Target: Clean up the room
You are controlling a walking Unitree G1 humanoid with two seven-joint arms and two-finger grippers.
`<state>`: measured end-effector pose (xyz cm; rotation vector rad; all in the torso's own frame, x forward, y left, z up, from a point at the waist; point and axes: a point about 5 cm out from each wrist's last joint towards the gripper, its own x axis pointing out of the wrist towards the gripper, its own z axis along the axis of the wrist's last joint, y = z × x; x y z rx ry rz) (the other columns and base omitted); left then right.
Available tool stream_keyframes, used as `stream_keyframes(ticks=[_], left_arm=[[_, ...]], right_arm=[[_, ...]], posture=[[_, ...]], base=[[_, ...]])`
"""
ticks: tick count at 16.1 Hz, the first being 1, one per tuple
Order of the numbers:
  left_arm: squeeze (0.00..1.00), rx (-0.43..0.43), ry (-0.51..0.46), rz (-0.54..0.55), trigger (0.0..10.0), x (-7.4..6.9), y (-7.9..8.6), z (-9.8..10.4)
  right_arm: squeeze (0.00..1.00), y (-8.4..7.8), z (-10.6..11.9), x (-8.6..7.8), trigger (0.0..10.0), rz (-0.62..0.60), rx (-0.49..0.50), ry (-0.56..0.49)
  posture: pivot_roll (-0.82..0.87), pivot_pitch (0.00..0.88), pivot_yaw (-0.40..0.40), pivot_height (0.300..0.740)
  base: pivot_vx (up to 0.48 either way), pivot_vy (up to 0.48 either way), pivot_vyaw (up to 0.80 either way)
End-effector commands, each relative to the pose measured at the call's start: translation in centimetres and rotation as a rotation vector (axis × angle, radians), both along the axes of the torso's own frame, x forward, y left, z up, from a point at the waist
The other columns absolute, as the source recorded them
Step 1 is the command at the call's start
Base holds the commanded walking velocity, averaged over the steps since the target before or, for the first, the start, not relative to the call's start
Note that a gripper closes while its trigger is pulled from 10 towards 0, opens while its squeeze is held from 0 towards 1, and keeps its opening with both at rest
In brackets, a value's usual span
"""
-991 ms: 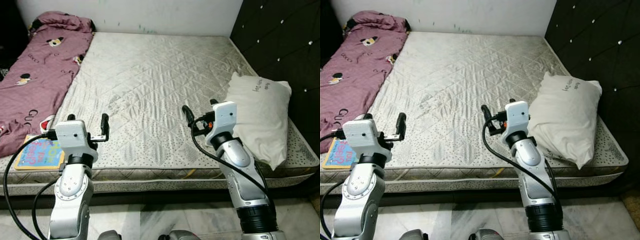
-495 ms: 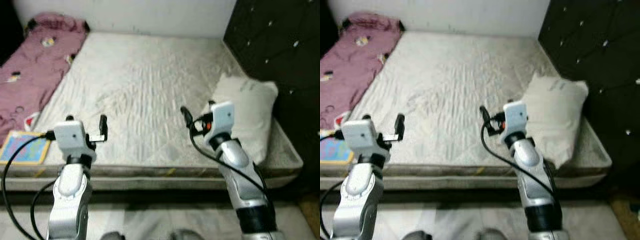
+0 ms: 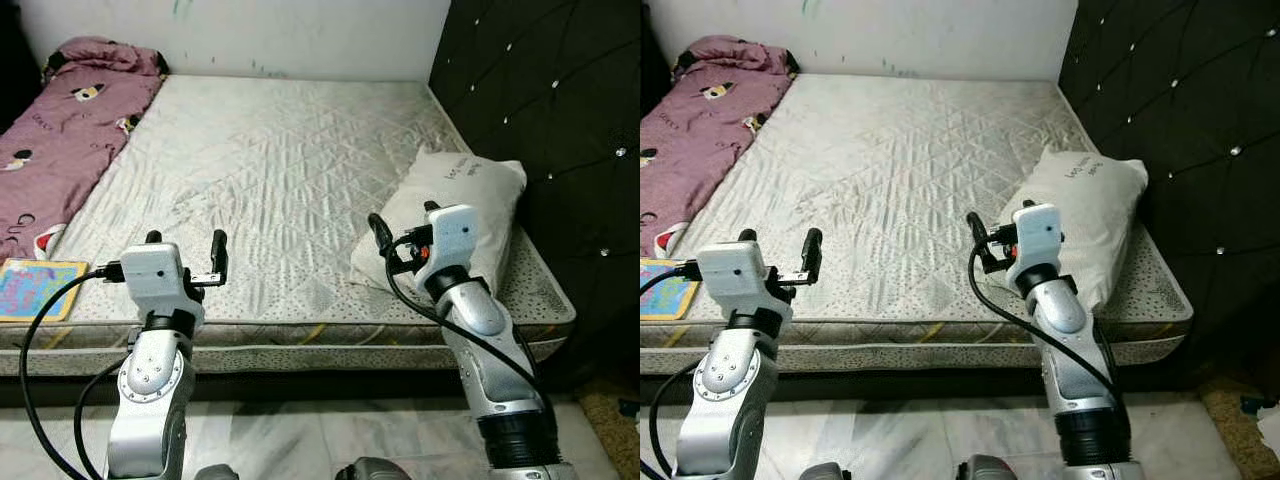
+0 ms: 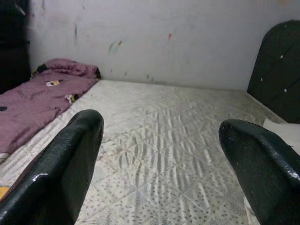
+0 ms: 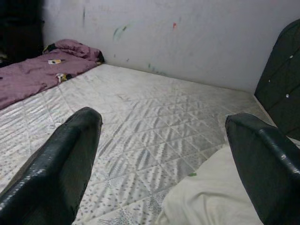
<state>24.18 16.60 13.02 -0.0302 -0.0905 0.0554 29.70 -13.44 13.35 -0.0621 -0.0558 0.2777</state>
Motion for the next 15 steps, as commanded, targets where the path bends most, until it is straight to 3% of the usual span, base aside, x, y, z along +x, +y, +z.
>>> stream_keyframes(ticks=[1,15], left_arm=[[0.0,0.001,-0.012,-0.009,10.0,0.07,0.09,0.21],[0.0,0.01,-0.019,-0.012,10.0,0.09,0.21,0.21]], right_arm=[[0.0,-0.11,0.3,0.18,10.0,-0.007,-0.004,-0.01],[0.0,-0.21,0.66,0.55,10.0,-0.019,-0.002,-0.023]], posture=[[-0.09,0.0,-0.046,0.74],[-0.08,0.0,-0.047,0.74]], base=[[0.311,0.0,0.0],[0.367,0.0,0.0]])
